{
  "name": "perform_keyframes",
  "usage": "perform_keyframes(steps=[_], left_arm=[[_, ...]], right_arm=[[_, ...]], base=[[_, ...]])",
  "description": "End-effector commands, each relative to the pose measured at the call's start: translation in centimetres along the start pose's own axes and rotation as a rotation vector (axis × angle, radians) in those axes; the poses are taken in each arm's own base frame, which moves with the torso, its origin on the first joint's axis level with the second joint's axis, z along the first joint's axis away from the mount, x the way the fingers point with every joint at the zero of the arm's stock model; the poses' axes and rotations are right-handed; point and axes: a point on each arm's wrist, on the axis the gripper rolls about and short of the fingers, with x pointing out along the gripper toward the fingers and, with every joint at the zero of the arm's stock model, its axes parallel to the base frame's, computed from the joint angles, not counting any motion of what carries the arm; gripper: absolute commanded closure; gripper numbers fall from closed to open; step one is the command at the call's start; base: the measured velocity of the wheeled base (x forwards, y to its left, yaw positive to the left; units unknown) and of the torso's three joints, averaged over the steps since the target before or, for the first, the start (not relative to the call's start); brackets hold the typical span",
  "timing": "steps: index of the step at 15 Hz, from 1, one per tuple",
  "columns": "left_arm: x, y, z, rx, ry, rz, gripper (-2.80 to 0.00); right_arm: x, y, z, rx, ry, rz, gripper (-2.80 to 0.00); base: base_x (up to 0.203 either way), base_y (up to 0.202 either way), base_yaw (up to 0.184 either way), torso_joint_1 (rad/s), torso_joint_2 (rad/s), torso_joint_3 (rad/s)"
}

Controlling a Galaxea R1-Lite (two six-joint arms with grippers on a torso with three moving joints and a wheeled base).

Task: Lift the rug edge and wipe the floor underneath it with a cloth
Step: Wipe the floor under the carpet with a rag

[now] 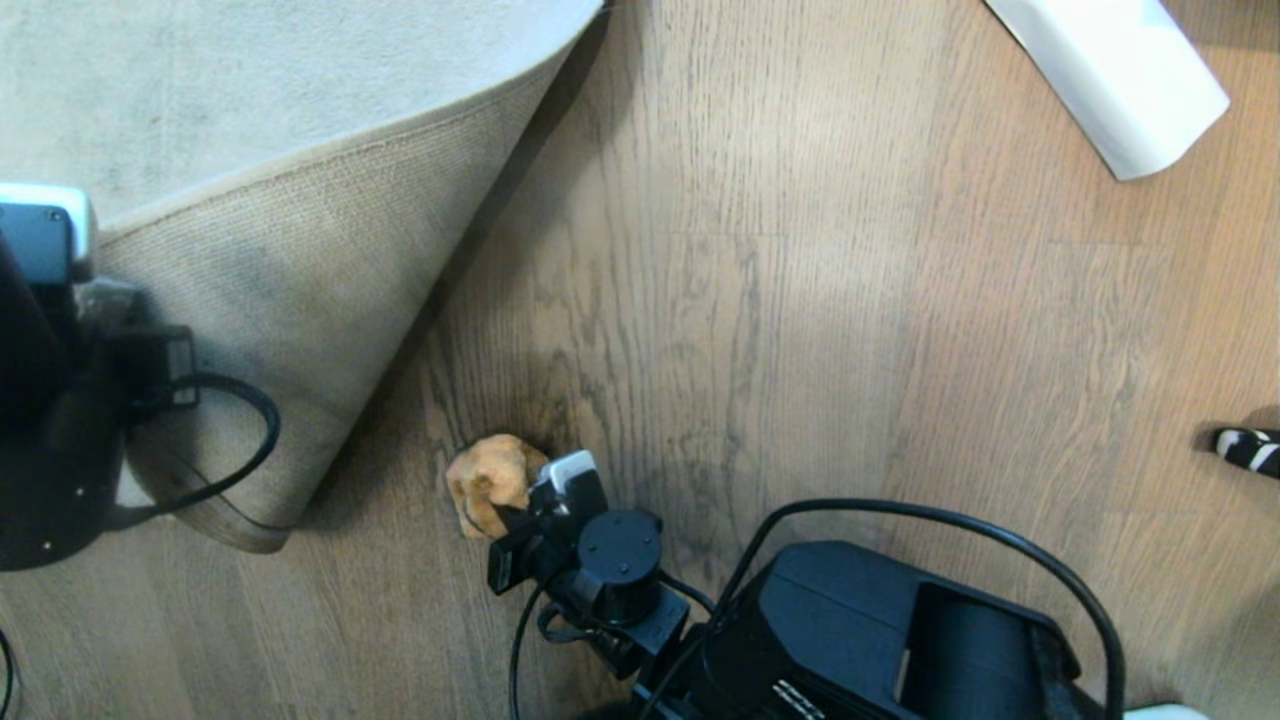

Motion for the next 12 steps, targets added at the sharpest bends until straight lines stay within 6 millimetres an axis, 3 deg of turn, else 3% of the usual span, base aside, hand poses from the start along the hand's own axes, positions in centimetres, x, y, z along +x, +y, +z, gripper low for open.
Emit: perform_keyframes(steps=[1,6,12], left_arm=[[-0.1,0.2,0.1,-0.007,-0.005,0.006,0.0],[-0.1,0.1,-0.1,0.001,0.001,0.004,0.0],[-0.1,0.0,-0.4,0.008,0.006,0.001,0.0]], right_arm=[[0.4,-1.1,-0.8,-0.01,-0.005,-0.019,0.0],[1.3,-4.2,0.0,-0.044,-0.037,-0.08,0.0],[2.8,-7.5,3.3,-0.091,-0.131,-0.139,0.0]], base=[[0.0,0.0,0.0,0.0,0.0,0.0],[0.0,0.0,0.0,0.0,0.0,0.0],[0.0,0.0,0.0,0.0,0.0,0.0]])
